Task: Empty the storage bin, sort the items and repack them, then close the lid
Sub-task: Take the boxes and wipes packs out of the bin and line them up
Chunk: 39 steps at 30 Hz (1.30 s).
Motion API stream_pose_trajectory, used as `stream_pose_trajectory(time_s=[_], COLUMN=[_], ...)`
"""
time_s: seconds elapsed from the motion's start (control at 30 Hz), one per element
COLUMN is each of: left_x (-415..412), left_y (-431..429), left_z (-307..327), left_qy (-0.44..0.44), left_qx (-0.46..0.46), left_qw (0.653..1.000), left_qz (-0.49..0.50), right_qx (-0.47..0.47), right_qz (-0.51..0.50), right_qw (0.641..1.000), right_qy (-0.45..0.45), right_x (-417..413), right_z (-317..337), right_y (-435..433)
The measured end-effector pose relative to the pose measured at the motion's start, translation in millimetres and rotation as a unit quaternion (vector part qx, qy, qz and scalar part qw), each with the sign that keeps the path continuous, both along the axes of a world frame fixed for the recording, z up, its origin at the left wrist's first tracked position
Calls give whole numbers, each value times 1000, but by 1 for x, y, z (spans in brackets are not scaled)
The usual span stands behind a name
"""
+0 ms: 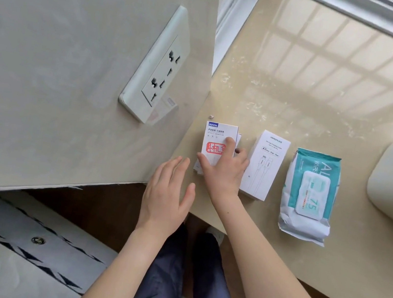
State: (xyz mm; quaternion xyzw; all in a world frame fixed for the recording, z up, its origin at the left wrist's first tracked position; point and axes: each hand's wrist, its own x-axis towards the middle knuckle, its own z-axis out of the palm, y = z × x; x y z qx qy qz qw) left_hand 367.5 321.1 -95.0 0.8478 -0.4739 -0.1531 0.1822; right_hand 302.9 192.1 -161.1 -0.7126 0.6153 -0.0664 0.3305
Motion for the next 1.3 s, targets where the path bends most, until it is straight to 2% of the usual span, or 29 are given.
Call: stream_pose_trajectory(time_s=[0.23, 0.53, 0.73, 0.83, 1.0, 1.13, 1.3], left_x=[-1, -2, -11, -15, -27, -44, -89], left_y=[-1, -21, -34, -33, -25, -22, -38], left_z=[23, 148, 218, 231, 217, 197, 193], left_qy=[6, -15, -48, -48, -36, -10, -9], left_qx=[2, -59, -152, -176, -145, -108, -89], left_qw=[1000, 993, 963, 944, 921, 914, 904], left_qz=[-26, -106, -219, -276, -361, -391, -418], right_qx=[-75, -220, -285, -311, -268, -245, -211], right_qz=[47, 71, 41, -2, -77, -132, -168], right_qw=[996, 972, 957, 951, 958, 955, 955], right_qy=[-22, -35, -24, -3, 65, 99, 121], right_x=[-26, -100, -145, -163, -193, -221, -280], right_z=[48, 196, 269, 279, 260, 250, 245], right_y=[-11, -10, 21, 49, 102, 132, 127])
